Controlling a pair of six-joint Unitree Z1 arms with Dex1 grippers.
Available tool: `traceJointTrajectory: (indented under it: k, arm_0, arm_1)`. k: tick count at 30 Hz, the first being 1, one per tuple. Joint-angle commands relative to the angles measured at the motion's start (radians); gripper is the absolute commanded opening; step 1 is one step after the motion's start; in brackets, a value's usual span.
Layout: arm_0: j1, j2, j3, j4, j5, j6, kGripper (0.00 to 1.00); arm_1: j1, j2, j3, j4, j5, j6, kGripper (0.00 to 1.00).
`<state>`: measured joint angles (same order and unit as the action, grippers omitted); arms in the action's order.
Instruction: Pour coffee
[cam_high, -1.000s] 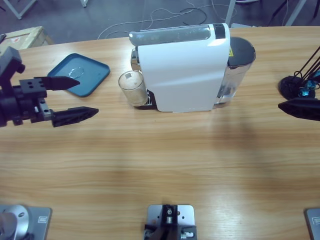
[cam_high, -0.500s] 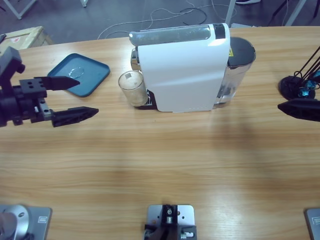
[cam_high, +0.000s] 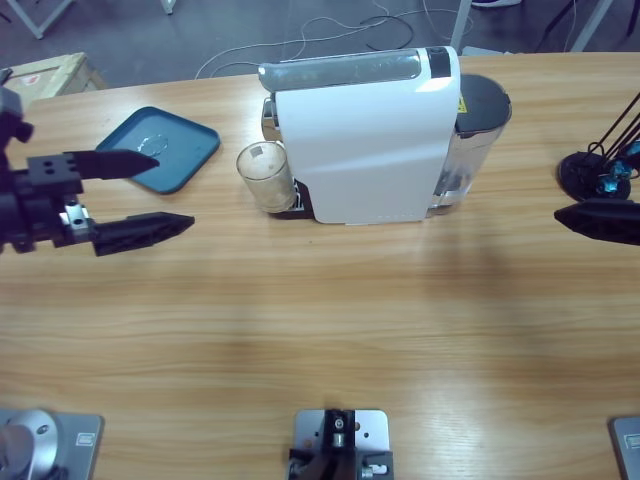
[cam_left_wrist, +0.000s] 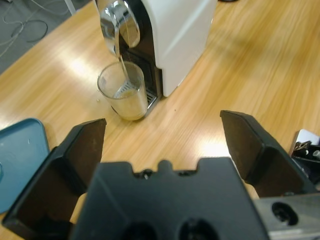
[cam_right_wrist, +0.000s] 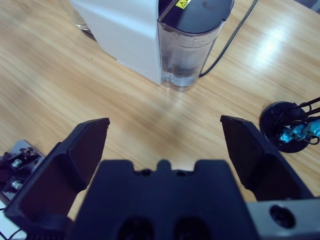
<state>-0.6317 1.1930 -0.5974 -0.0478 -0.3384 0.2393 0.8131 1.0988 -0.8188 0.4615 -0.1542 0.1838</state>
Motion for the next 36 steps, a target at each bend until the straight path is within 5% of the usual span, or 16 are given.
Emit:
traceJointTrajectory:
  k: [1, 5, 13, 36]
  arm_0:
    - [0.097, 0.121, -0.002, -0.119, -0.201, 0.064, 0.987]
    - [0.184, 0.311, -0.076, -0.190, -0.283, 0.156, 0.987]
    - [0.198, 0.575, -0.103, -0.356, -0.353, 0.271, 0.985]
    - [0.184, 0.769, -0.085, -0.576, -0.369, 0.258, 0.987]
  arm_1:
    - [0.009, 0.044, 0.036, 0.005, 0.016, -0.014, 1.000]
    - [0.009, 0.054, 0.028, 0.013, 0.030, -0.012, 1.000]
    - [0.009, 0.061, -0.018, 0.141, 0.056, -0.012, 1.000]
    - [0.009, 0.087, -0.011, 0.151, 0.090, -0.012, 1.000]
